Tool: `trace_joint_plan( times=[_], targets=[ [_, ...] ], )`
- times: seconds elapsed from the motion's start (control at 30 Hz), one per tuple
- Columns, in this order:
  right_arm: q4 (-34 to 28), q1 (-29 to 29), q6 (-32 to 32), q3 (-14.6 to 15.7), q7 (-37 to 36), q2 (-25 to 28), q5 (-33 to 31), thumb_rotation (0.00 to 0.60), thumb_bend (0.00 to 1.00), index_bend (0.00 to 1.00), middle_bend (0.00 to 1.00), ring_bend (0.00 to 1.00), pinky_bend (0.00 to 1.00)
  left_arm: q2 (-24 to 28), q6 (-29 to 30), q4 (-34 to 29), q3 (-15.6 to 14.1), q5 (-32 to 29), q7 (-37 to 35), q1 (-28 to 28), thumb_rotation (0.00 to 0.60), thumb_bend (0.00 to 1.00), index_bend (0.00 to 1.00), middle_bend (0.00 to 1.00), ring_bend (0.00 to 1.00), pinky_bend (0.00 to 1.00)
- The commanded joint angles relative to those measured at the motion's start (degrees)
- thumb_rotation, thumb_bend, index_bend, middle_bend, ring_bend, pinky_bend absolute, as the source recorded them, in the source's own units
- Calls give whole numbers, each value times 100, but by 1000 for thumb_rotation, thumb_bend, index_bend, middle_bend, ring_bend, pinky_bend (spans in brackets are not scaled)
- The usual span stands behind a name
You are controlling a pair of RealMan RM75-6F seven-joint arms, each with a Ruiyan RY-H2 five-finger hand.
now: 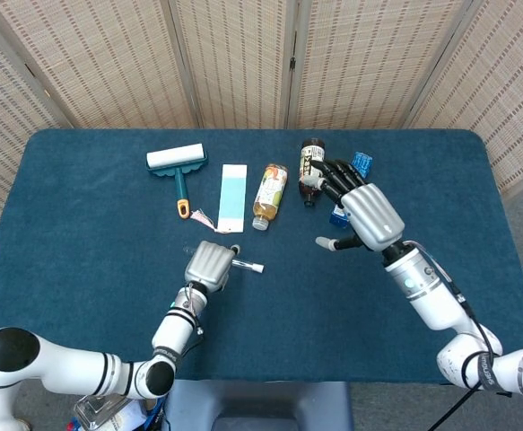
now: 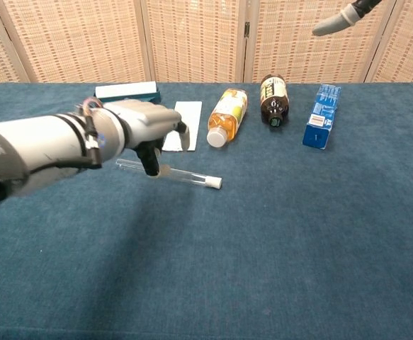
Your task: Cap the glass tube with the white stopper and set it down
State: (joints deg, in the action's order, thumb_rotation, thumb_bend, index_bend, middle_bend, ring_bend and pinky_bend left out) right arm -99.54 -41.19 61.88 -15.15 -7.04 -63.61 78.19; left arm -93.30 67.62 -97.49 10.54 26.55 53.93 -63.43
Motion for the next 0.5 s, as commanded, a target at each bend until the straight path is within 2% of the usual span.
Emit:
trace_joint_plan(
  times=[0.03, 0.13, 0.23, 0.4, 0.5],
  targets=[
    [-25, 126, -114, 117, 78, 268, -53, 600, 62, 149, 49, 0, 0, 1301, 296, -1264, -11, 798, -885, 697, 600, 399, 227, 992, 1000, 1000],
    [-72, 294, -103, 242, 265, 475, -131, 600, 160, 150, 68, 0, 0, 1957, 358, -1601, -97, 1178, -1441, 1121, 600, 399, 217, 906, 973, 1000],
    [-73, 529, 75, 367, 470, 560, -206, 600, 246, 150, 137, 12, 55, 2374, 549, -1592, -203, 1720, -2093, 1592, 600, 399, 210, 784, 857, 995],
    [-80, 887, 308, 610, 711, 621, -221, 600, 286, 227, 252, 157, 260, 2603, 1161, -1092, -533, 2764, -2991, 2394, 600, 399, 250, 644, 681, 838],
    [-47, 1146, 515, 799, 903, 671, -128, 600, 287, 238, 278, 187, 288, 2633, 1587, -650, -763, 3280, -3325, 2861, 600, 399, 274, 580, 601, 749]
  ],
)
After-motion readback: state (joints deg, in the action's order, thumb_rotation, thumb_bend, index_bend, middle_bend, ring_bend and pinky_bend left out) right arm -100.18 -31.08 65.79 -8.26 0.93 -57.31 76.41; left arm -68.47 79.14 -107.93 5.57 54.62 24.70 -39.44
